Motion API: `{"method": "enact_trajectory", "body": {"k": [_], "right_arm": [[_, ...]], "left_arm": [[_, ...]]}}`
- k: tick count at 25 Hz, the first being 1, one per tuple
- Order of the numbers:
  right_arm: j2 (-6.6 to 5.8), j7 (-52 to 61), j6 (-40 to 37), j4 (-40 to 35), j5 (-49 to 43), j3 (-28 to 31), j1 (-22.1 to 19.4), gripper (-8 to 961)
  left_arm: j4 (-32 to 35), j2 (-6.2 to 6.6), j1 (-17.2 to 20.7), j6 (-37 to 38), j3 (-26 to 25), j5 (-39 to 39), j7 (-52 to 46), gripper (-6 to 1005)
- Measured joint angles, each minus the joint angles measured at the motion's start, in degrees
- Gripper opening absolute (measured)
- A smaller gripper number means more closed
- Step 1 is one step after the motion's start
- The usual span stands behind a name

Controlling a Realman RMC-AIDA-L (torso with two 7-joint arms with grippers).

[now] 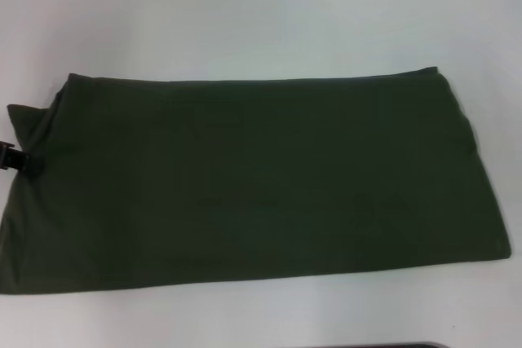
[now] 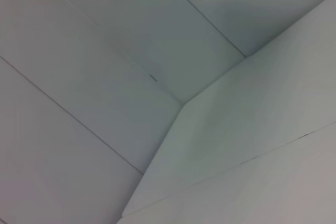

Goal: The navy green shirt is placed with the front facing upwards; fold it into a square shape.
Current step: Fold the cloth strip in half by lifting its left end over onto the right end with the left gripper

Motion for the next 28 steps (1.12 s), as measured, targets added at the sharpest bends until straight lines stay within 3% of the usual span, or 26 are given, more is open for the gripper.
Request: {"method": "enact_trajectory", "body": {"k": [24,28], "right_arm": [[0.65,-0.18,2.54,0.51,0.06,0.00,1.75,925],[0.80,-0.17,3.28,0.51,0.09,-0.05,2.34,925]], "left_arm": [[-0.01,7.76,0.82,3.40,-0.17,0.30,-0.57,71],[-0.06,8.55,0.88,3.59,-0.20,0.41,-0.87,71]]}}
